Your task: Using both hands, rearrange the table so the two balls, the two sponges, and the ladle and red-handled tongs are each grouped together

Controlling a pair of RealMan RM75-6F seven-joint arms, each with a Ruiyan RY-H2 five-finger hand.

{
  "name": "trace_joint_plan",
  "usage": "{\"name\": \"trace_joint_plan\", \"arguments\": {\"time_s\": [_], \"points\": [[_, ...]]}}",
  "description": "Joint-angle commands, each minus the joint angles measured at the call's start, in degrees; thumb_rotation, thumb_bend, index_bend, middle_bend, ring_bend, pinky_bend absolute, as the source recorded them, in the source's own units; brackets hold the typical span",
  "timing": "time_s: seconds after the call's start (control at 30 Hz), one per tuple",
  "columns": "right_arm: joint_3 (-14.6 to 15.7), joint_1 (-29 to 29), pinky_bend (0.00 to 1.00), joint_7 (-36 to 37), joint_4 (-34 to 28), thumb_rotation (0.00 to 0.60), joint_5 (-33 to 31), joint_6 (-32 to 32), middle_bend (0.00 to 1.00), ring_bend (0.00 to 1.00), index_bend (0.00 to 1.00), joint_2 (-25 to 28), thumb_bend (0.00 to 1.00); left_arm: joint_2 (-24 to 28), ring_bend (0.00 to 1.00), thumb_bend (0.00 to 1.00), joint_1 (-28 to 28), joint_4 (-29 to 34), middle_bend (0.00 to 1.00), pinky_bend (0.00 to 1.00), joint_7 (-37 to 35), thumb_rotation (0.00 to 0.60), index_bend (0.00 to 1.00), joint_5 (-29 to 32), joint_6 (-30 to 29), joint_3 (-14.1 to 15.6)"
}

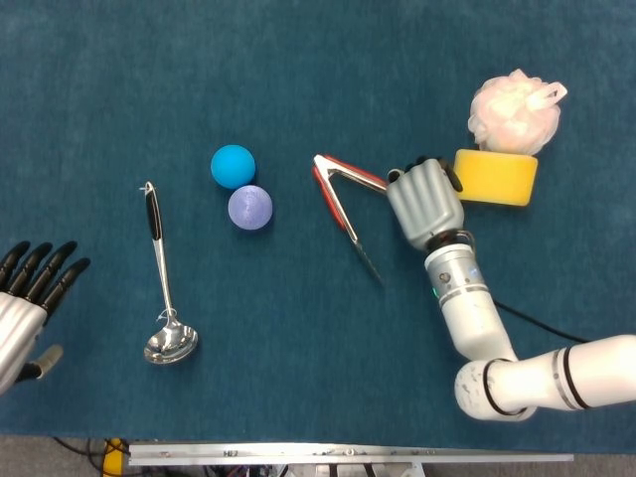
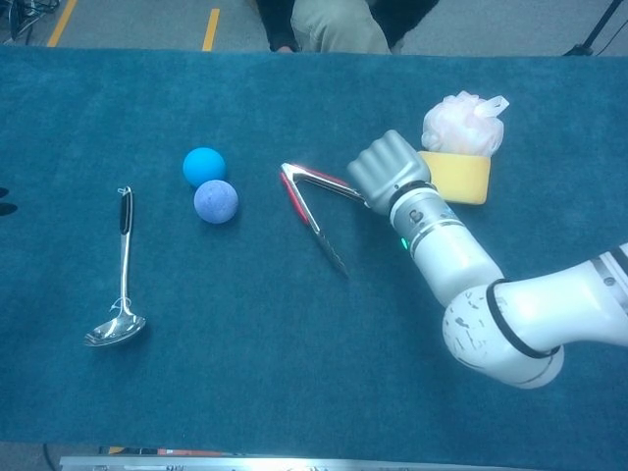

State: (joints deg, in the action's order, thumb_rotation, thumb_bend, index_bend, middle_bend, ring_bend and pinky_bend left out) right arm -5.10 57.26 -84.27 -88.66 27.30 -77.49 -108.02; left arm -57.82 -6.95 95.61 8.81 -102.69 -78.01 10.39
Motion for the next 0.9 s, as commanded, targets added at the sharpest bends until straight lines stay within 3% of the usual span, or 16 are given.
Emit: {"name": "trace_joint_plan", "arguments": {"time_s": [0.03,0.33,0.9], "points": [[-0.4,0.0,0.62,-0.1,0.9,0.6,-0.3,0.2,0.47,0.4,0.32,-0.8,0.23,0.0,0.0,0.22,0.0,0.0,0.0,0.03,-0.1,0.6,0.0,0.0,0.0,0.0],[-1.5,0.0,0.64,-0.2,3.4,0.6,-0.5,0.6,0.49,0.42,0.33,-2.7,0.38,0.1,0.0,0.22,0.1,-0.1,0.0,0.03,-0.3,0.6,0.0,0.0,-0.1,0.2],[-0.5,-1.5,0.72,2.0,4.3,0.6,3.0,1.7,0.61,0.54,0.56,-3.3,0.53,-0.1,0.0,0.22,0.1,-0.1,0.0,0.03,-0.4,0.6,0.0,-0.1,0.0,0.3]]}}
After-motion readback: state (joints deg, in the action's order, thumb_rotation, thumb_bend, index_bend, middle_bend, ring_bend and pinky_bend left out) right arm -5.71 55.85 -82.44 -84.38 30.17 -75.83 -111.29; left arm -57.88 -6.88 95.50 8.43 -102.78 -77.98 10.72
